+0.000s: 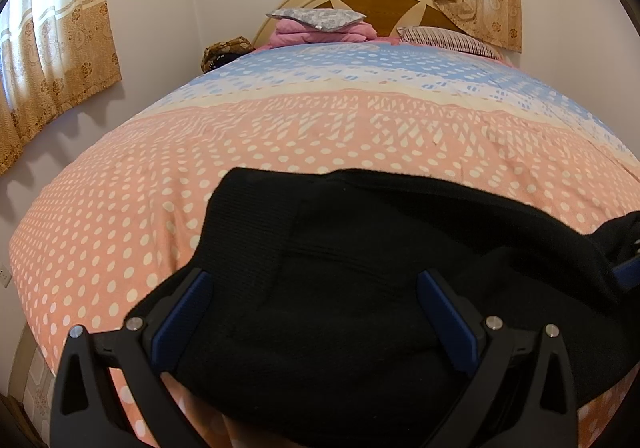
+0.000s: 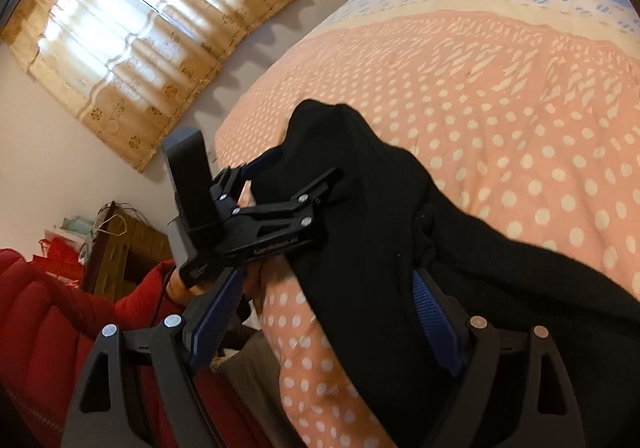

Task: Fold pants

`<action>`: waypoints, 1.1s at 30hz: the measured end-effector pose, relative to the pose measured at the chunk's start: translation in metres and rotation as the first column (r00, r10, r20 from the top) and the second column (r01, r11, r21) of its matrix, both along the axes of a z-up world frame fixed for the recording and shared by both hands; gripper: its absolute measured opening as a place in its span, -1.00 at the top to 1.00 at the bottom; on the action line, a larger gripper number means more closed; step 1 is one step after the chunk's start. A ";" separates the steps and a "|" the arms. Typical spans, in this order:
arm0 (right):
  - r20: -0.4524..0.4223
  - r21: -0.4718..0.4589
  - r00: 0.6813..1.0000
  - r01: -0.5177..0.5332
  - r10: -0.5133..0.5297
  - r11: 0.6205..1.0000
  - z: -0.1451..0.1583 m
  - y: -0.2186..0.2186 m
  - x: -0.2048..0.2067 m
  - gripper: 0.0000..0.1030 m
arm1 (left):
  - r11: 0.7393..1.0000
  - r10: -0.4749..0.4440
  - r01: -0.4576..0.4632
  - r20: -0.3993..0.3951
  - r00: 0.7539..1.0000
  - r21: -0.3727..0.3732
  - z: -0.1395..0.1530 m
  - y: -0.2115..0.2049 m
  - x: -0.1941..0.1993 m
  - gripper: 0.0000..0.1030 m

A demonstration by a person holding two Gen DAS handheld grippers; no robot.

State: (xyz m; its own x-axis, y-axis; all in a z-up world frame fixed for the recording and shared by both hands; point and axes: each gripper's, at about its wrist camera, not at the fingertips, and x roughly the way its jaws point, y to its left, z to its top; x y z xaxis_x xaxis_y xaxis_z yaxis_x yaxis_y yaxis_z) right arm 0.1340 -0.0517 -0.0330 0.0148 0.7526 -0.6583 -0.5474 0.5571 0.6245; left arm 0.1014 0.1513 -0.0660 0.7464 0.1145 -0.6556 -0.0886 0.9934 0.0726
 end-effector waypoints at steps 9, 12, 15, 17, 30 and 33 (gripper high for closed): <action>0.049 -0.087 0.998 -0.030 0.035 0.996 -0.009 0.028 -0.009 -0.67 | 1.000 0.000 0.000 0.001 1.000 -0.001 0.000 0.000 0.000 -1.00; 0.048 -0.057 0.998 0.047 -0.044 0.997 -0.006 0.019 0.001 -0.67 | 1.000 -0.001 0.001 0.000 1.000 -0.001 0.000 0.000 0.000 -1.00; 0.068 -0.028 0.982 0.179 -0.177 0.983 -0.003 0.000 0.015 -0.67 | 1.000 0.000 0.000 0.000 1.000 -0.001 0.000 0.000 0.000 -1.00; 0.042 -0.041 0.980 0.196 -0.195 0.980 -0.010 -0.003 0.021 -0.67 | 1.000 0.000 0.000 0.000 1.000 0.000 0.000 0.000 0.000 -1.00; -0.029 0.000 0.995 0.101 -0.101 0.995 -0.028 0.036 0.043 -0.90 | 1.000 0.001 -0.001 0.000 1.000 -0.001 -0.001 0.000 0.000 -1.00; -0.015 0.059 0.981 0.194 -0.194 0.979 -0.029 0.025 0.059 -0.90 | 1.000 0.001 -0.001 0.000 1.000 0.000 -0.001 -0.001 0.000 -1.00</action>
